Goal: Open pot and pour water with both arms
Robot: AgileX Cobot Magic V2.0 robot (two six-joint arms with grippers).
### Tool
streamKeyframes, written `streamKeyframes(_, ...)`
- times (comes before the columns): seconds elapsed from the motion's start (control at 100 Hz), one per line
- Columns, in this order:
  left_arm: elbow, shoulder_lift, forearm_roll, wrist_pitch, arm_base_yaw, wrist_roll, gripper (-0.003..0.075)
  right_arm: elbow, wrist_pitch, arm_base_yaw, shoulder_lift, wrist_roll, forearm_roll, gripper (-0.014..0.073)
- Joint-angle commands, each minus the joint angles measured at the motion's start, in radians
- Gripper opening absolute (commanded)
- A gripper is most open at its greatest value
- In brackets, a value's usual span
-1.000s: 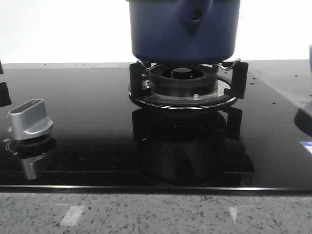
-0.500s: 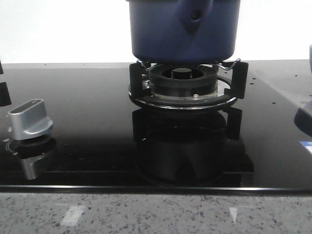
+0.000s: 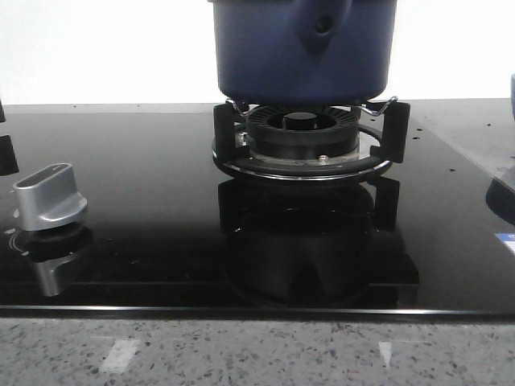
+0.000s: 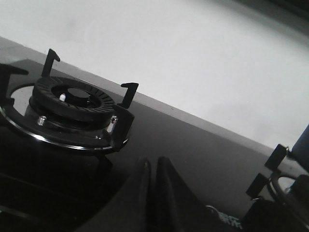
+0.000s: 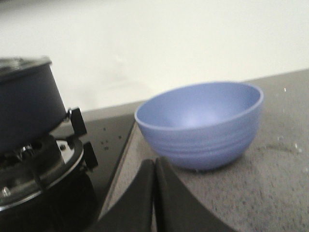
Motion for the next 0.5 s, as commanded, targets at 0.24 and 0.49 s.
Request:
streamKeyframes(0.24, -0.008, -0.027, -0.404, -0.092, 0.002, -0.01, -0.002, 0.009, -0.115, -0.005, -0.021, 0.04, 0.274, -0.0047)
streamKeyframes(0.49, -0.196, 0.02, -0.338, 0.08, 0.002, 0.067, -0.002, -0.16, 0.155, -0.005, 0.006, 0.036, 0.264, -0.0047)
